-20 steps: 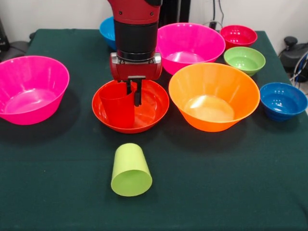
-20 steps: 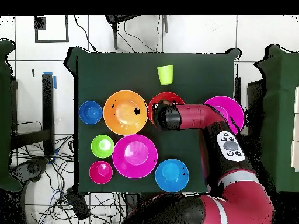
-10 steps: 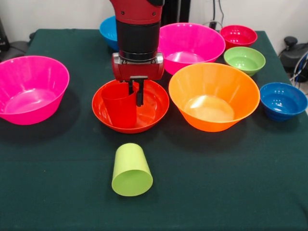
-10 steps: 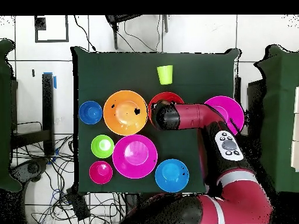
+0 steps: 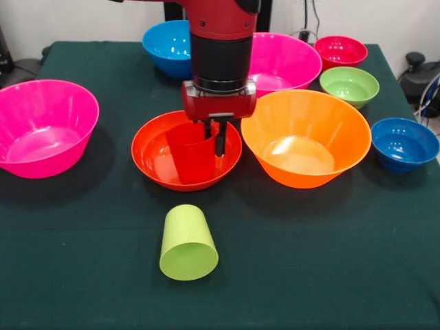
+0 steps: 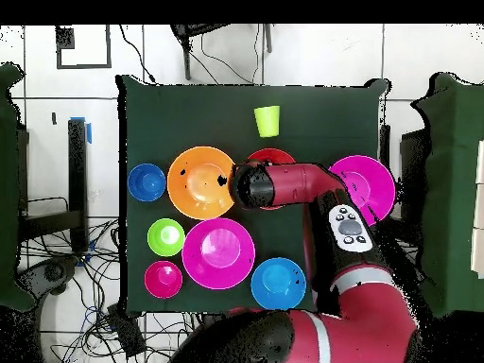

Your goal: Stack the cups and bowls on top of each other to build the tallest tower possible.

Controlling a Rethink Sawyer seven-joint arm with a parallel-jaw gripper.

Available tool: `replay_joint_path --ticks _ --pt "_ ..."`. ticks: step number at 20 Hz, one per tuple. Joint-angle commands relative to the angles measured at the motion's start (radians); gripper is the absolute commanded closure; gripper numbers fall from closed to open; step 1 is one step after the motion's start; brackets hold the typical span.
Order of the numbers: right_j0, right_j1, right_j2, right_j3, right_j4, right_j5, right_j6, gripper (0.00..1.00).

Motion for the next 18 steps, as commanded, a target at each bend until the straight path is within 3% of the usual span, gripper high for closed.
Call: replay_joint_path --ticks 1,18 --pt "0.056 0.039 -0.006 -0.087 0.038 0.027 0.133 1.0" --pt "0.161 -0.053 -0.08 -0.109 0.091 0.167 0.108 1.0"
